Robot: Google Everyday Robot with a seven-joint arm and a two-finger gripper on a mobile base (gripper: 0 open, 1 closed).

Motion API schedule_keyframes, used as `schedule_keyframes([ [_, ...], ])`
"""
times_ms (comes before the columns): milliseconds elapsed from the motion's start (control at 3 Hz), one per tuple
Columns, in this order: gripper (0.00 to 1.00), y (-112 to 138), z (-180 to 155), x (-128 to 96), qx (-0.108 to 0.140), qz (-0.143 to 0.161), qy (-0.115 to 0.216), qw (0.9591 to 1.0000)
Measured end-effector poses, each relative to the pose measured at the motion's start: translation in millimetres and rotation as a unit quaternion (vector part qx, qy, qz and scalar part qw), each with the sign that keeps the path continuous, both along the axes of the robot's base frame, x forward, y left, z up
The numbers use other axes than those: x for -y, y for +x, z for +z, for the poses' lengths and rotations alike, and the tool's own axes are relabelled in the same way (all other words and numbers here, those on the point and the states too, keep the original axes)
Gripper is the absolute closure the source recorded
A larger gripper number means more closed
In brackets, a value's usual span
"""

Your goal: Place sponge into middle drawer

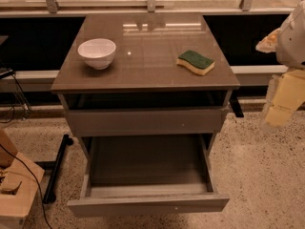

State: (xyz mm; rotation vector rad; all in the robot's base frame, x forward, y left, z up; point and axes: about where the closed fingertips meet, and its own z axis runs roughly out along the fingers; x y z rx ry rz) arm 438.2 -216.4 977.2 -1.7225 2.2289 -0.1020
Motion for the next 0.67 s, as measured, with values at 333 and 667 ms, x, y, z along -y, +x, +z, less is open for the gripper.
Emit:
schedule_keyframes([
  [333,0.0,0.1,0.0,-0.1,0.0,0.0,0.0,1.0],
  [667,0.0,5.1,-1.8,-6.5,0.008,-0.004,0.027,0.9996],
])
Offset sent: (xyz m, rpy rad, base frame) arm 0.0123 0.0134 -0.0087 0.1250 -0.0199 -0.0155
